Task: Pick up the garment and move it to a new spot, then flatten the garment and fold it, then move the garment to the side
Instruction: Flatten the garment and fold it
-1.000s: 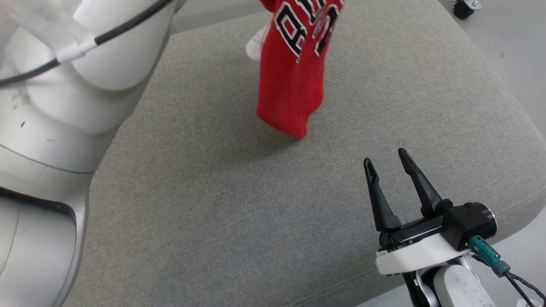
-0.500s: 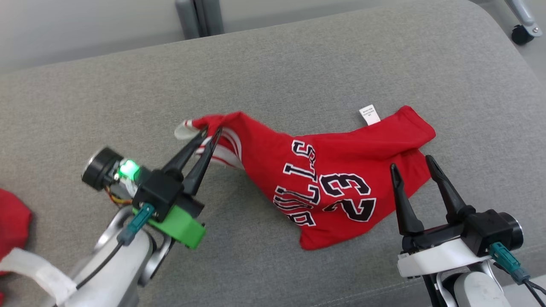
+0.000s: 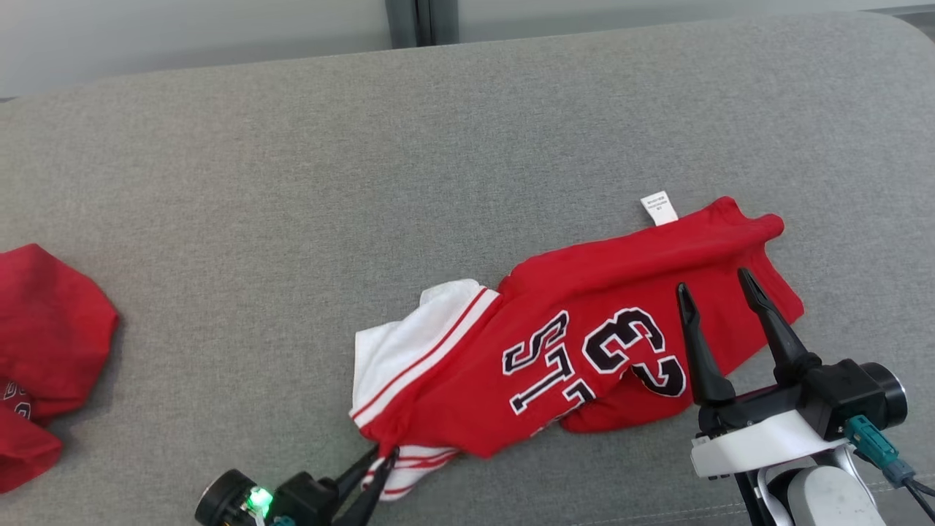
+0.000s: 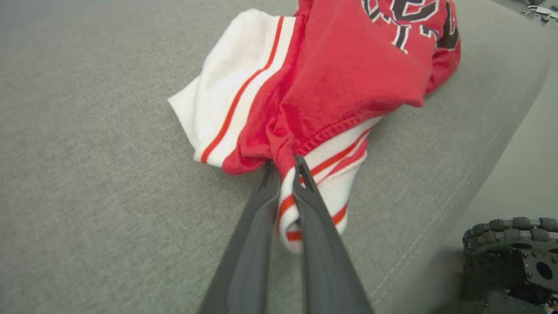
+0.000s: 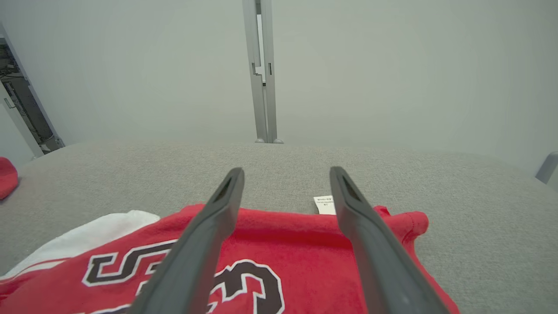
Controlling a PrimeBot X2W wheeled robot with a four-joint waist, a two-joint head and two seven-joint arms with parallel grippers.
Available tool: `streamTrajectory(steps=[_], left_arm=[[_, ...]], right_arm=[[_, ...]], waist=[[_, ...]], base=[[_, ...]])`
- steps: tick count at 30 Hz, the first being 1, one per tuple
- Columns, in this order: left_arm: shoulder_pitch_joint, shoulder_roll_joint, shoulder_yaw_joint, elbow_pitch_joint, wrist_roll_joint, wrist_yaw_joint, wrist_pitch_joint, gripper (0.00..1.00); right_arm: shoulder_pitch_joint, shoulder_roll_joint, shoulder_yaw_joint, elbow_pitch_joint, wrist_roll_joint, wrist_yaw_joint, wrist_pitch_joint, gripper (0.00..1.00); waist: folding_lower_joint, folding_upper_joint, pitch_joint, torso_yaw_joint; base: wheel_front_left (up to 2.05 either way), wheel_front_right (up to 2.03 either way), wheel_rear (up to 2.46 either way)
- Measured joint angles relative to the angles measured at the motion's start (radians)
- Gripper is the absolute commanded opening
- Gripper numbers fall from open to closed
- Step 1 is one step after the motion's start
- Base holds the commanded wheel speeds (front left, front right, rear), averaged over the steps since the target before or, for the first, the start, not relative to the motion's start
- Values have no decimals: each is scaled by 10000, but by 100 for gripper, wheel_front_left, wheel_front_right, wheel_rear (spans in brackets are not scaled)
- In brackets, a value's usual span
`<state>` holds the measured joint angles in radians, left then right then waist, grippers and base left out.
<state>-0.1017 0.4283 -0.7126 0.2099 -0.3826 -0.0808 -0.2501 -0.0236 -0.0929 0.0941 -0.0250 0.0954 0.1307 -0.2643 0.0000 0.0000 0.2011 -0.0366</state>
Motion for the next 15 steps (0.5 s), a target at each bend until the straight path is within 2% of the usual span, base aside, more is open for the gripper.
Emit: streamTrajectory(steps=[2,5,6,10,13,15], left_arm=[[-2,-42,-408,347,-180,-245,431,0],[-20,-157,-658,604,-623,-351,855,0],[-62,-251,-518,608,-750,-334,844,100],[-151,-500,-4,268,-1369,-132,773,100],[-348,-491,600,-288,-1630,355,681,100],[-507,-443,1076,-633,-1797,830,683,100]], right_arm=[[-2,-17,23,27,0,0,0,100],[-5,-21,54,29,-13,0,0,100],[-6,-19,69,29,-13,0,0,100],[-11,-61,117,48,-13,0,0,100],[-4,-88,84,50,-12,0,2,100],[2,-105,88,52,-12,0,2,100]], waist=[[0,0,-5,84],[0,0,-22,151],[0,0,-22,157],[0,0,-14,105],[0,0,-12,44],[0,0,-3,-5]], base=[[0,0,0],[0,0,0],[0,0,0],[0,0,0],[0,0,0],[0,0,0]])
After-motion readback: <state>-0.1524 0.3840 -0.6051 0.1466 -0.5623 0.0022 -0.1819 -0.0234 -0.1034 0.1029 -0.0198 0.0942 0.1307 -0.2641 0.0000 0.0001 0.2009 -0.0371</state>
